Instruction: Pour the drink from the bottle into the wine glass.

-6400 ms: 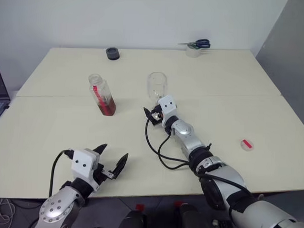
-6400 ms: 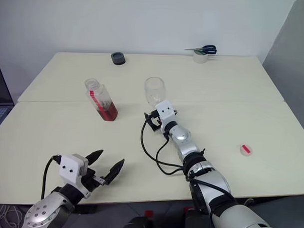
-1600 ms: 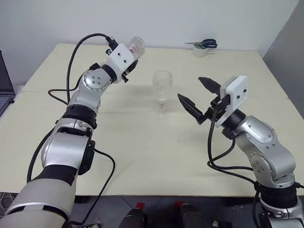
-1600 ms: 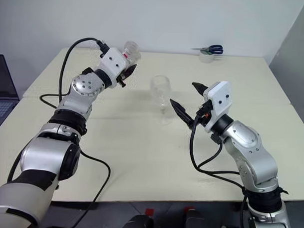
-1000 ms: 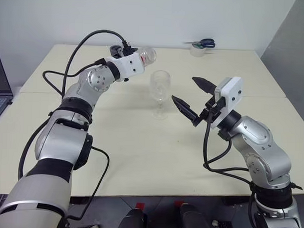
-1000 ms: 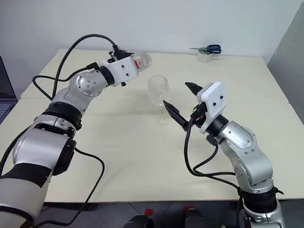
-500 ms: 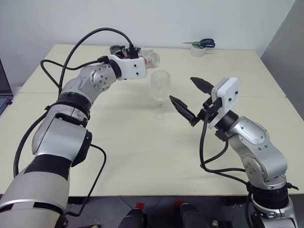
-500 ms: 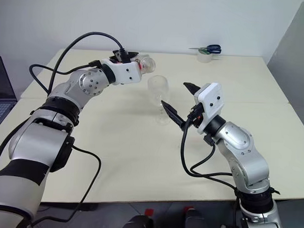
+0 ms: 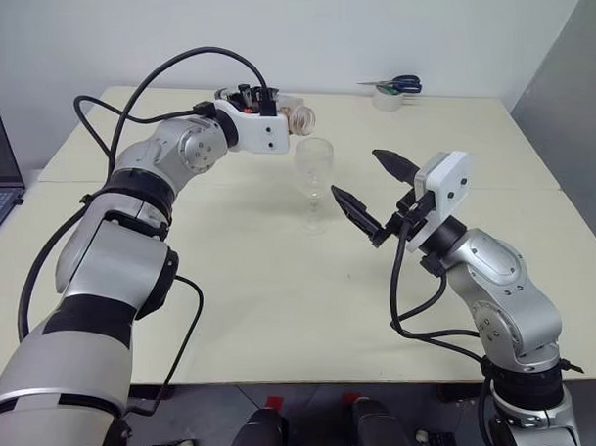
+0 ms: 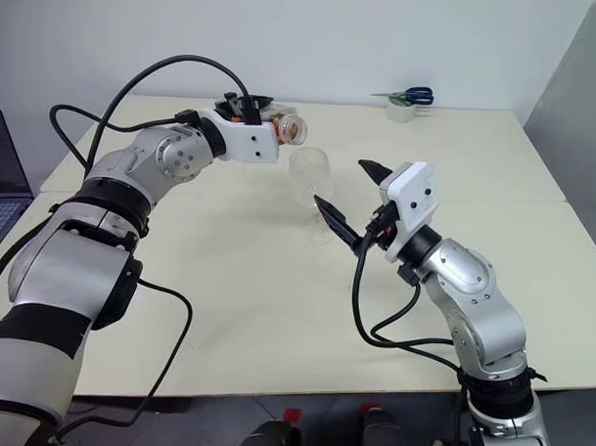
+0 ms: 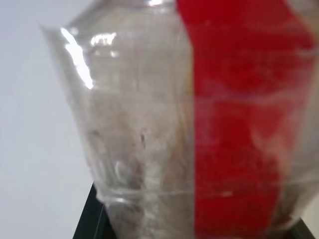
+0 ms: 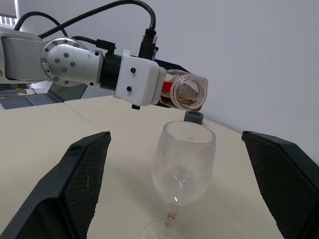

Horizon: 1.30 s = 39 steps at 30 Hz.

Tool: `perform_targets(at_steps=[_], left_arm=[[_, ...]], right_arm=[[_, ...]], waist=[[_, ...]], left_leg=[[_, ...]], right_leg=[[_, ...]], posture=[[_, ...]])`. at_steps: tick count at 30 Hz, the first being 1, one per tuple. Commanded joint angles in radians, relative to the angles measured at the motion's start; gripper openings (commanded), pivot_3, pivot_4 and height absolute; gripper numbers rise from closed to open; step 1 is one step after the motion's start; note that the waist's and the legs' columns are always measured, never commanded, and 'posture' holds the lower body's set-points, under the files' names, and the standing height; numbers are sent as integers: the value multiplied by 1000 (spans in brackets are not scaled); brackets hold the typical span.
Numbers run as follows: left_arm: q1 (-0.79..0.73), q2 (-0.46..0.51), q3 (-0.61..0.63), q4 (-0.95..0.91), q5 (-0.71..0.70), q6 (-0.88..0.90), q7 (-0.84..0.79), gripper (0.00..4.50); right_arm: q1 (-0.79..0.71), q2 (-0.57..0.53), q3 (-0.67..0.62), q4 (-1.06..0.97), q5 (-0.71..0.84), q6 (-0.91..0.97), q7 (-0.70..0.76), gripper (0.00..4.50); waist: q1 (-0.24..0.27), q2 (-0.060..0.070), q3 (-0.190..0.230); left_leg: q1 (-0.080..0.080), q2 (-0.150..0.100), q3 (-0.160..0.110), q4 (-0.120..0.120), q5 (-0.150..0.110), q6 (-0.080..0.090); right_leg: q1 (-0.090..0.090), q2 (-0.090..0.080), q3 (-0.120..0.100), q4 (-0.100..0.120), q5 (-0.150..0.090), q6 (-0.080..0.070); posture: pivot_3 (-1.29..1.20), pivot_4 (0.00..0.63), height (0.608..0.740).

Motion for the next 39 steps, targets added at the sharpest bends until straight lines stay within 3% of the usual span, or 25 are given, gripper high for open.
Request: perform_targets(at_steps=[1,15,21,39], left_arm=[[-61,19,-5,-9,9,-4,36,1609],[-87,18,-42,1,47,-7,55,1609],[-97,19,-53,4,59,-8,61,1609],[-134,27,-82,18,92,2,83,1609]], right_arm=[[-7,1,-13,-32,-6,-18,-3,4500],[-2,0,-20,-23,-18,-27,-4,4500],[-1,-1,-19,-26,-22,-29,2,4500],[5,11,-25,-31,-31,-29,6,4500]], waist=[[0,0,0],[-1,0,0],[-2,0,0],[-2,0,0]], left_leg=[[0,0,0,0,0,0],[-3,0,1,1,0,0],[-20,-1,4,14,0,0],[-20,-1,4,15,0,0]], right_leg=[[0,0,0,0,0,0],[-4,0,1,1,0,0],[-21,-1,2,15,0,0],[-21,0,2,17,0,0]], posture=[[0,150,740],[0,150,740],[0,150,740],[0,150,740]])
